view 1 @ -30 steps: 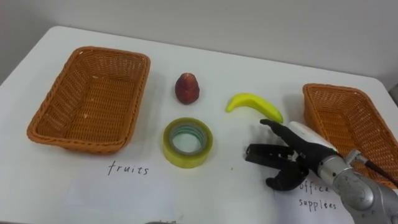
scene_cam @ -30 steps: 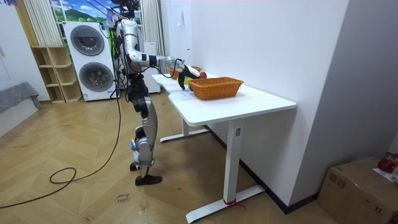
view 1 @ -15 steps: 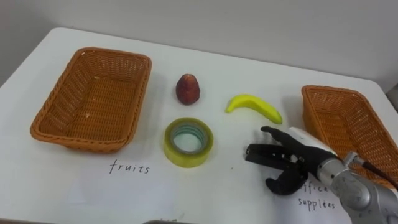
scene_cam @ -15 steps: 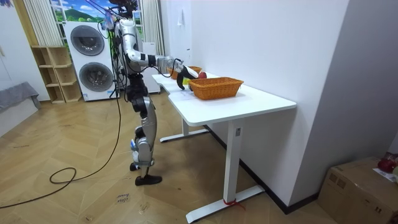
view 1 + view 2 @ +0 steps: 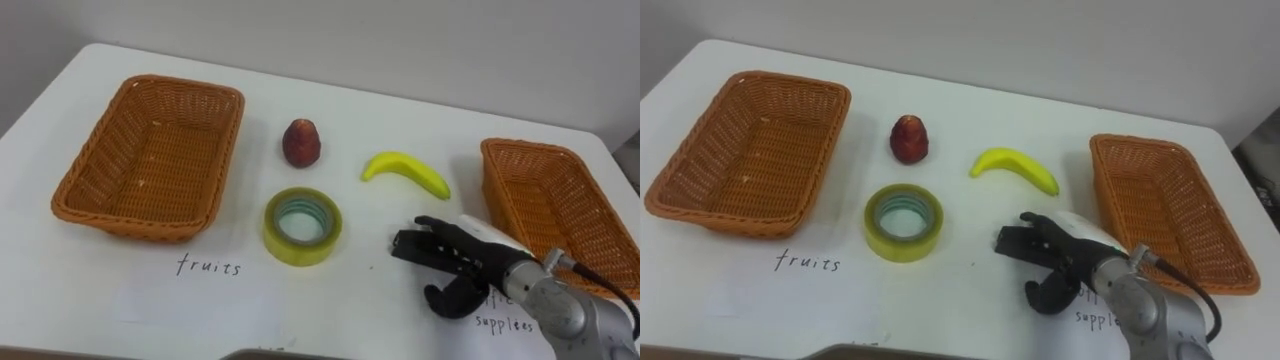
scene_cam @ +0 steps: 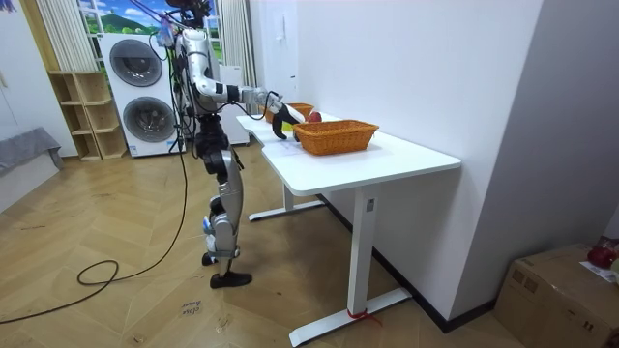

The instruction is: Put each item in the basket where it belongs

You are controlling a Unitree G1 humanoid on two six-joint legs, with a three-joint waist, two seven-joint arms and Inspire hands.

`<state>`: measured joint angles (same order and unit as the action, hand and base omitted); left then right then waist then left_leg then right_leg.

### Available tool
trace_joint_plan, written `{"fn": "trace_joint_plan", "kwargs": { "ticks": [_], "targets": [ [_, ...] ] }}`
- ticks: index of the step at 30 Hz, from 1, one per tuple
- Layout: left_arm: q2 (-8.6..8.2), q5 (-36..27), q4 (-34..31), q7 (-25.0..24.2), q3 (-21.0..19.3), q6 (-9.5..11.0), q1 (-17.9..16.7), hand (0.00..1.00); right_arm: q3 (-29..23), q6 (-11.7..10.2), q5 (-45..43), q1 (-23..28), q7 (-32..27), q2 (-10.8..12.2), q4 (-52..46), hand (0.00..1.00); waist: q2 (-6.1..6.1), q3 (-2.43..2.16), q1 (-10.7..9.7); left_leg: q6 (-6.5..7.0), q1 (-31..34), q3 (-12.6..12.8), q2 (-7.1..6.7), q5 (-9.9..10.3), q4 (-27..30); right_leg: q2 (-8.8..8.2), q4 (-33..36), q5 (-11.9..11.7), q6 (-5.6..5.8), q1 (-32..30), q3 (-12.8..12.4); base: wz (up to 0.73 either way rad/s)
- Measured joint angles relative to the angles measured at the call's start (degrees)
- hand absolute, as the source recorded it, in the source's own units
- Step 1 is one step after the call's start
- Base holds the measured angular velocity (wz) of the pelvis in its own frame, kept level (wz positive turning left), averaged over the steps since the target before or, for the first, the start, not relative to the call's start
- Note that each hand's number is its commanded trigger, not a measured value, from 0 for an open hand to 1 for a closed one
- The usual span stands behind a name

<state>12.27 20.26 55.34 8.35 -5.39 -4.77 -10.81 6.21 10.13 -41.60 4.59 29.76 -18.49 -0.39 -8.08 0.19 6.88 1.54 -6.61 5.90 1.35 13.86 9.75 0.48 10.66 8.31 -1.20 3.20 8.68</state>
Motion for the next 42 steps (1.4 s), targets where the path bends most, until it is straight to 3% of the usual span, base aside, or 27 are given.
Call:
{"fn": "trace_joint_plan", "kwargs": {
  "ticks": [1,11,19,30,42],
  "targets": [
    [-0.01,0.0,-0.4,0.0,0.0,0.0,0.0,0.00,0.1,0.0,0.0,0.0,0.2,0.0,0.0,1.00,-0.10,0.00,0.0,0.00,0.0,0.0,0.00,0.0,0.0,0.00,0.0,0.0,0.00,0.0,0.0,0.00],
    [0.16,-2.2,-0.6,1.2,3.4,0.0,0.0,0.00,1.7,1.3,-3.8,-1.9,-1.2,0.4,-0.8,1.00,-0.09,-0.03,0.1,0.03,0.1,-0.1,-0.01,0.0,-0.1,0.00,0.0,-0.1,0.00,-0.1,0.1,0.00],
    [0.17,-2.9,-0.8,2.3,3.4,0.1,0.0,0.00,2.0,2.4,-5.7,-2.8,-2.9,0.5,-0.2,1.00,-0.03,-0.07,1.1,0.09,0.1,-1.4,-0.05,-0.1,0.0,-0.30,-0.3,-0.1,0.00,0.3,0.9,0.08],
    [0.37,-3.8,-1.1,2.3,3.3,0.4,-0.1,0.00,1.7,1.7,-5.6,-2.2,-3.0,0.9,-0.5,1.00,0.12,-0.05,1.2,0.08,0.0,-1.5,-0.01,-0.1,-0.3,-0.26,-1.1,-0.1,0.01,0.9,0.9,0.00],
    [-0.02,-3.8,-1.4,3.0,3.6,0.6,-1.0,0.00,1.1,0.5,-3.2,-1.8,-3.5,1.1,-0.8,1.00,1.09,-0.26,0.5,0.08,0.1,-1.4,-0.09,-0.1,-0.3,-0.32,-0.9,-0.1,0.02,0.6,1.0,0.00]
  ]
}}
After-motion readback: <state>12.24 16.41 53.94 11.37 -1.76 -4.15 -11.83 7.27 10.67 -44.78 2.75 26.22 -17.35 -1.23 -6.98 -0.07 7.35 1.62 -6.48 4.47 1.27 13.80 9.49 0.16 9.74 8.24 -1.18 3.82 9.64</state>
